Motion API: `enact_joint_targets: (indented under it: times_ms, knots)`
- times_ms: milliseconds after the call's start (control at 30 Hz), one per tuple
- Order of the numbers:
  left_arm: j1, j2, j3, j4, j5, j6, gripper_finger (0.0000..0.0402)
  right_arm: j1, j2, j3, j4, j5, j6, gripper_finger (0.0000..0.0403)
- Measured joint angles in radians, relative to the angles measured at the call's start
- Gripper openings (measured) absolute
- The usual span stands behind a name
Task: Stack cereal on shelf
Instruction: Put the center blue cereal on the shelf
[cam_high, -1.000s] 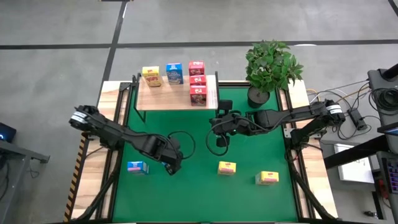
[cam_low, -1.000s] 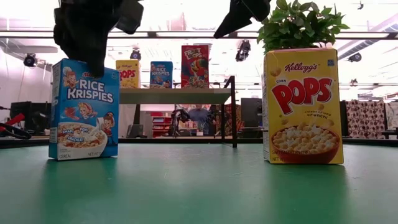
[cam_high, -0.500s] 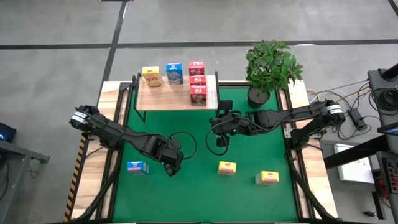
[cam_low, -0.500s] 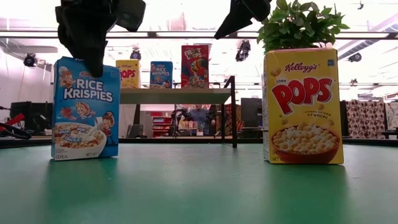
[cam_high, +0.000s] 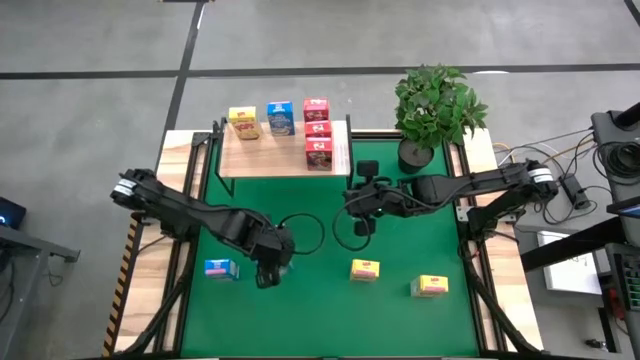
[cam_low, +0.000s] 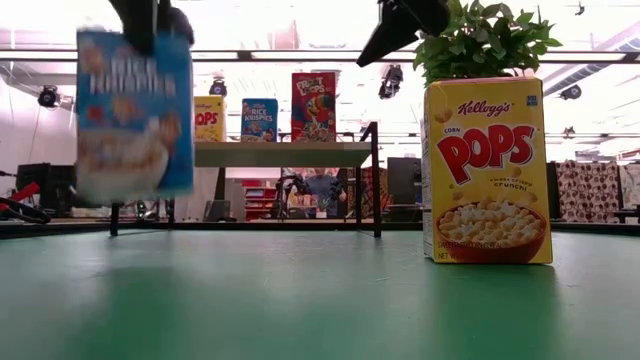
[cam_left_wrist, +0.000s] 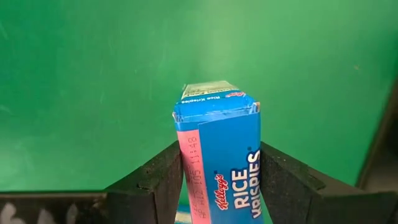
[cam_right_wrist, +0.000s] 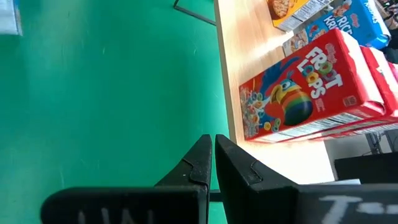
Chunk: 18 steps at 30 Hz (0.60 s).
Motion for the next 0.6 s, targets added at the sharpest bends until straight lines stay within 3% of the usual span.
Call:
enact_joint_targets:
  times_ms: [167,333,600]
  knots:
    - [0.000,-0.001,0.161,-0.152,-0.041,0.163,0.0171,0.000,-0.009,0.000,-0.052,-0.001,0.017,0.0012]
    - [0.007,0.000,0.286,-0.268,-0.245,0.310,0.0171,0.000,-0.012,-0.002,-0.082,-0.009,0.065,0.0012]
    - [0.095,0.000,0.415,-0.298,-0.354,0.529,0.0171,0.000,-0.014,-0.034,-0.090,-0.009,0.092,0.0012]
